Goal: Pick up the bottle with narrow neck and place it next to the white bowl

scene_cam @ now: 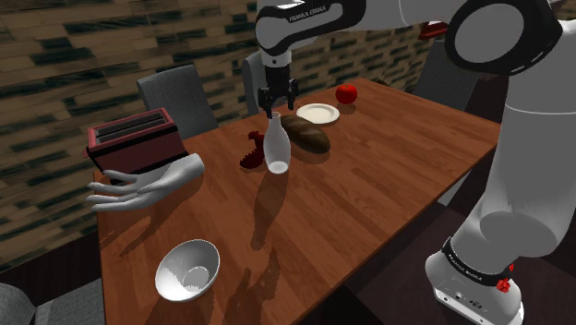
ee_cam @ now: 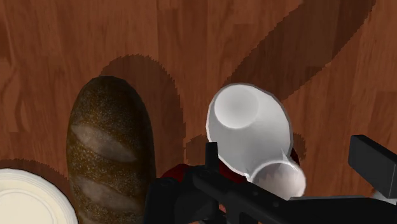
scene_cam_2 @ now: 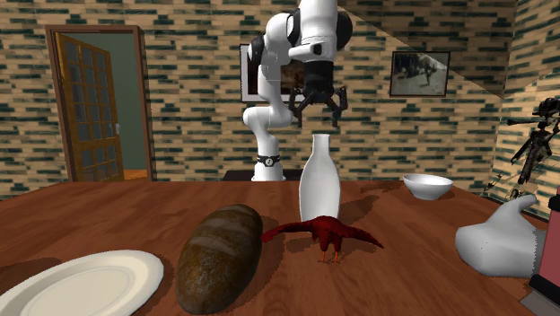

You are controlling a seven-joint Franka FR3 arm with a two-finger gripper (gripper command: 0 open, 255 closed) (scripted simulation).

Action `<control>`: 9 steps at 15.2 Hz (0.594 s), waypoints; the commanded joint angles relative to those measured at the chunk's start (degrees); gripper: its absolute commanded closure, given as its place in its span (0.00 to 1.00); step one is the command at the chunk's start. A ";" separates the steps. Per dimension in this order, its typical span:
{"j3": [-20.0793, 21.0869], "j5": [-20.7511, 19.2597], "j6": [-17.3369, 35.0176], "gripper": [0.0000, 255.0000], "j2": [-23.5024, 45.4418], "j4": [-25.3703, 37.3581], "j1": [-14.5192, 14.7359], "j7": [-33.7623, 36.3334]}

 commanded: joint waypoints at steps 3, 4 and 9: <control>-0.08 -0.58 0.88 0.00 3.95 2.97 0.31 0.26; -0.08 -0.59 1.61 0.00 4.03 2.33 0.31 0.27; -0.11 -0.64 4.93 0.00 4.50 -0.53 0.31 0.31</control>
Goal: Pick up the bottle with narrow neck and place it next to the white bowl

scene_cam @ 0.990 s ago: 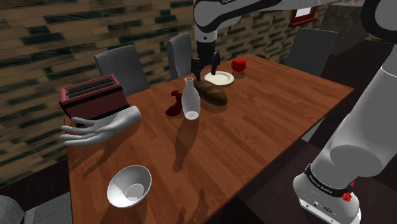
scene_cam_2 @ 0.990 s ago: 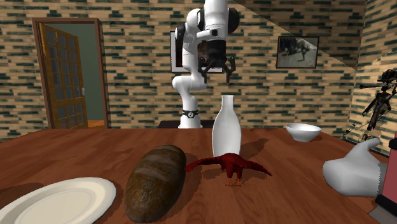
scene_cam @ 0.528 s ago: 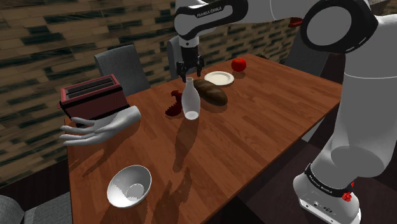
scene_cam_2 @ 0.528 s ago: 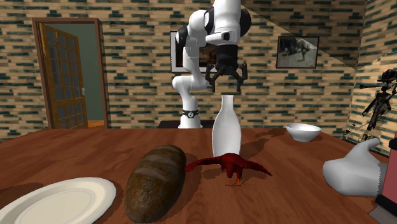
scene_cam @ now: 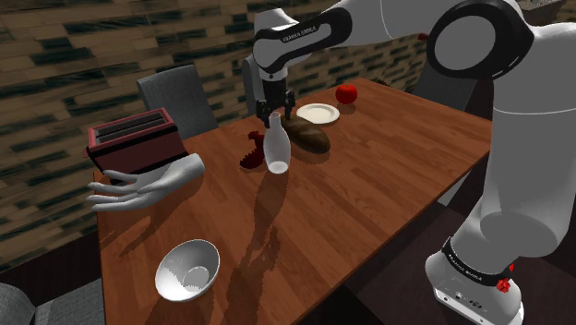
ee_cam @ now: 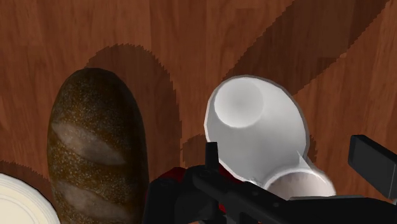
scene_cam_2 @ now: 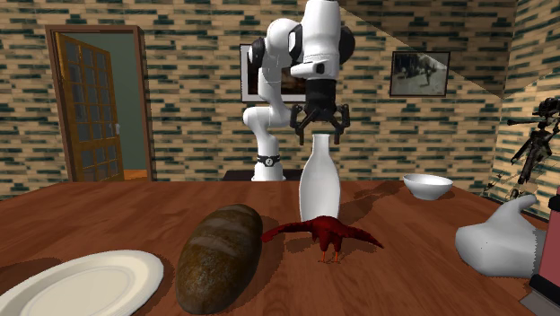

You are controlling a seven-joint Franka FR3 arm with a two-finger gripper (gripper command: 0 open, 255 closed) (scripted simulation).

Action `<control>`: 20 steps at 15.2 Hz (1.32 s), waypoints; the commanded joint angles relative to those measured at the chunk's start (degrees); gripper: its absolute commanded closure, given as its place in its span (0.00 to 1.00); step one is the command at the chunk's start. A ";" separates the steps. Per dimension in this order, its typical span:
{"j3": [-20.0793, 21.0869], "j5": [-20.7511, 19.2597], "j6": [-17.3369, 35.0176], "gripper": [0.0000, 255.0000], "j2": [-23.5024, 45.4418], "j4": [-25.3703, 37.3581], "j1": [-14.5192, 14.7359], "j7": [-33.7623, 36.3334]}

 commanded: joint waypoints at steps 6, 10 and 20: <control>0.03 -0.02 0.67 0.00 0.05 -0.59 0.07 0.11; 0.03 -0.02 0.67 1.00 0.05 -0.58 0.07 0.11; 0.05 0.03 -1.44 1.00 -0.39 1.09 0.08 0.10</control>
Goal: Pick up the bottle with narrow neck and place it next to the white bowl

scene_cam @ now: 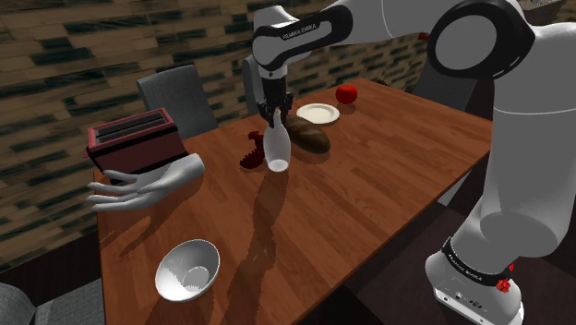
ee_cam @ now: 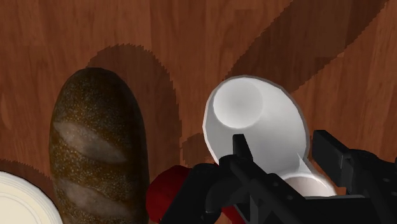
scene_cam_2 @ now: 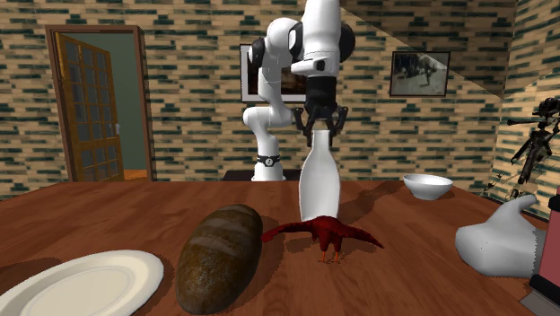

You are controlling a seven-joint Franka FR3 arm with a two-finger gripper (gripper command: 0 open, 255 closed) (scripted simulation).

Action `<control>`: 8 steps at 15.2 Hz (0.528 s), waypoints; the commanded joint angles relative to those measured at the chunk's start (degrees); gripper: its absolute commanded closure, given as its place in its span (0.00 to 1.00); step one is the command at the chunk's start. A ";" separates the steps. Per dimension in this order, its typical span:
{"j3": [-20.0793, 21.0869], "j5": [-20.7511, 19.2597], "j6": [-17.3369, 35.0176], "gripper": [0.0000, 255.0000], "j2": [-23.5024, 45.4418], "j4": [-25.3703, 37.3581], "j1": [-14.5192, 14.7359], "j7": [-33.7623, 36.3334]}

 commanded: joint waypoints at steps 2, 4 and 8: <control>0.03 0.03 -2.05 1.00 -0.45 1.62 0.03 0.03; 0.04 0.05 -3.51 1.00 -0.63 2.90 0.04 0.02; 0.07 0.08 -6.50 1.00 -0.83 5.69 0.07 0.03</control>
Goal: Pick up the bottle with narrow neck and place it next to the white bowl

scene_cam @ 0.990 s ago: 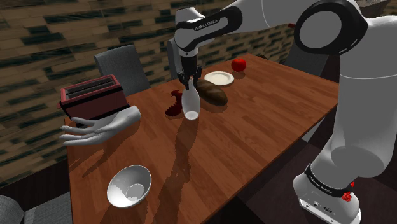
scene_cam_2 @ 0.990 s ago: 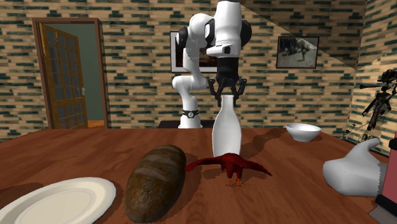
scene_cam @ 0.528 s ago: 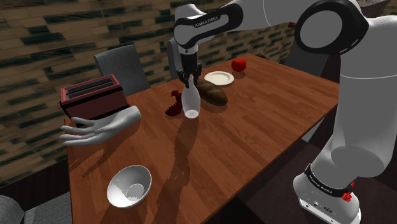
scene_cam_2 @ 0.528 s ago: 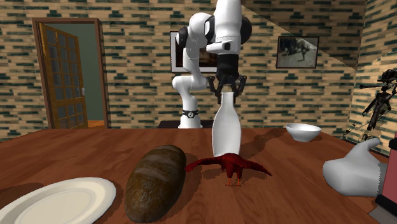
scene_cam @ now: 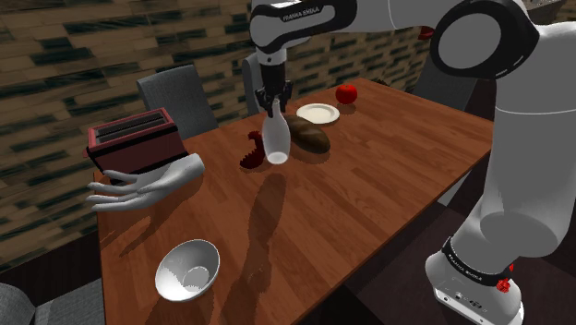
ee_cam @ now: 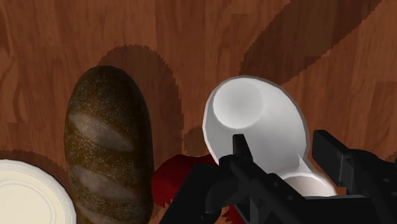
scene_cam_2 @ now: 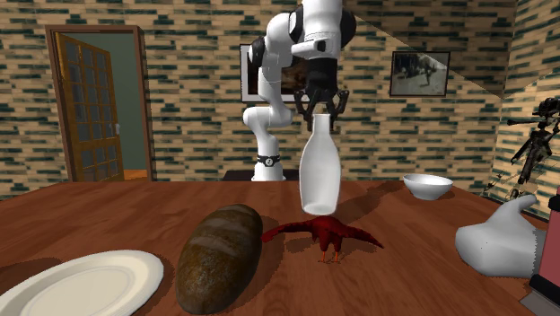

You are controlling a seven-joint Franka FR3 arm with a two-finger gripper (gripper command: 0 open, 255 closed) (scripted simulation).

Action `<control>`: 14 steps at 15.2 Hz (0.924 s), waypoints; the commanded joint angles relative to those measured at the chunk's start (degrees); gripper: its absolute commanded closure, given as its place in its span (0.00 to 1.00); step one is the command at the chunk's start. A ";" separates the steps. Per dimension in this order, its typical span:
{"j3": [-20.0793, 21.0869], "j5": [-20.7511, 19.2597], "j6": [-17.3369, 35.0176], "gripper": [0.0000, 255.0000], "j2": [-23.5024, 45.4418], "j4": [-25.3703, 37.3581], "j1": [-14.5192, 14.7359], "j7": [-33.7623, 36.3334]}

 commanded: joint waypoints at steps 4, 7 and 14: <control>0.02 0.02 -3.96 1.00 -0.11 3.86 0.04 0.00; 0.04 0.00 -6.37 1.00 0.08 6.47 0.10 0.02; 0.06 -0.10 -12.38 1.00 1.24 13.64 0.30 0.09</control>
